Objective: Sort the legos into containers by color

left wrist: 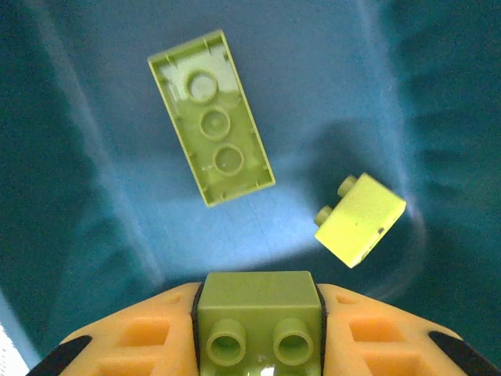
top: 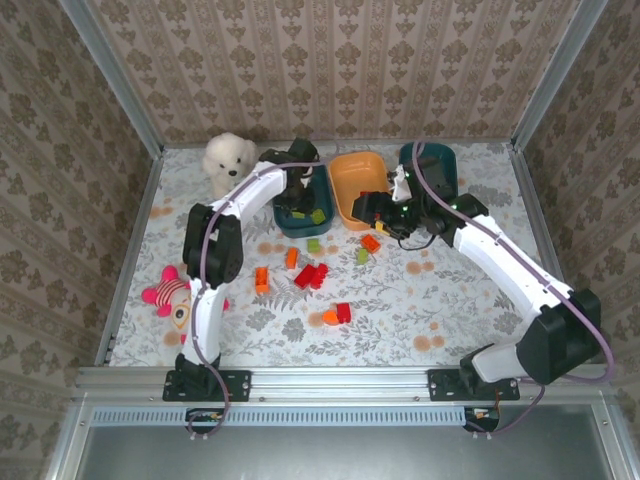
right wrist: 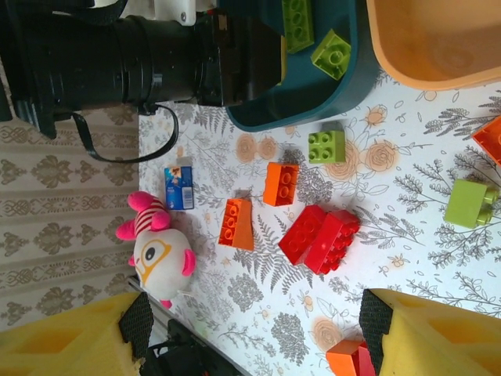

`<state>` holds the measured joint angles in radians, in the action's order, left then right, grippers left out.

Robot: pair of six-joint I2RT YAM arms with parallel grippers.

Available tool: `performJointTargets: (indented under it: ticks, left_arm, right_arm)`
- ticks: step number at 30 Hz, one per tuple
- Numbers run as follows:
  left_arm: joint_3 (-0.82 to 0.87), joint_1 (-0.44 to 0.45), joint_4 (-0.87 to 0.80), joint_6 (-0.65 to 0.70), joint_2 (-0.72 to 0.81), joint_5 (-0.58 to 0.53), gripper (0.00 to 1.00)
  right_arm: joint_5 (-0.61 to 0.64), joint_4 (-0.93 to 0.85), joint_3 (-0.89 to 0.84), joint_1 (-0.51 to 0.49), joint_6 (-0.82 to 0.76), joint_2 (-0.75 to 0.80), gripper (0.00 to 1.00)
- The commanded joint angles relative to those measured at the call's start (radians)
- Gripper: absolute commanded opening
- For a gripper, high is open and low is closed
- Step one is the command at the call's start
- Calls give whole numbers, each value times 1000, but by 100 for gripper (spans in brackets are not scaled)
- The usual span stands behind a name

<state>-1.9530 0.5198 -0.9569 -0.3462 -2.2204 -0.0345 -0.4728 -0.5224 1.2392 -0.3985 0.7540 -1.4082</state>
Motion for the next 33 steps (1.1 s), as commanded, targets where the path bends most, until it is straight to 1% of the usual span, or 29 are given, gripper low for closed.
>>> performJointTargets:
  ticks: [1, 3, 5, 9, 12, 14, 17, 19, 20, 22, 24, 27, 30, 33]
  left_arm:
    - [-27, -1, -65, -53, -29, -8, 38]
    - [-34, -1, -71, -51, -36, -4, 44]
    - [-48, -1, -81, -48, -39, -1, 49]
    - [-58, -1, -77, -47, -4, -8, 64]
    - [-36, -3, -54, -66, 70, -9, 66]
    - [27, -10, -11, -94, 157, -11, 67]
    - [220, -39, 88, -169, 348, -3, 67]
    - [393, -57, 149, -230, 504, -2, 67]
    - [470, -94, 169, -255, 579, -6, 67]
    - [635, -129, 191, -312, 742, -26, 68]
    - [793, -162, 182, -365, 919, -42, 68]
    - [959, -183, 137, -394, 1154, -73, 68]
    - [1053, -193, 49, -390, 1361, -102, 70]
    - [1093, -198, -45, -384, 1500, -104, 71]
  right_arm:
    - [-25, -10, 37, 4, -18, -34, 73]
    - [-25, -9, 41, 5, -18, -45, 73]
    - [-16, -49, 53, 2, -26, -56, 73]
    - [52, -124, 112, -32, -102, -87, 73]
    - [98, -155, 153, -91, -140, -128, 73]
    - [124, -153, 177, -148, -150, -163, 72]
    - [157, -150, 239, -246, -143, -249, 70]
    - [173, -168, 312, -313, -127, -341, 69]
    - [180, -182, 350, -340, -124, -384, 68]
    - [202, -219, 447, -396, -125, -477, 68]
    - [213, -243, 543, -446, -108, -575, 68]
    - [218, -284, 672, -494, -54, -708, 71]
    - [273, -393, 842, -536, -34, -846, 75]
    - [316, -508, 1002, -561, -13, -968, 77]
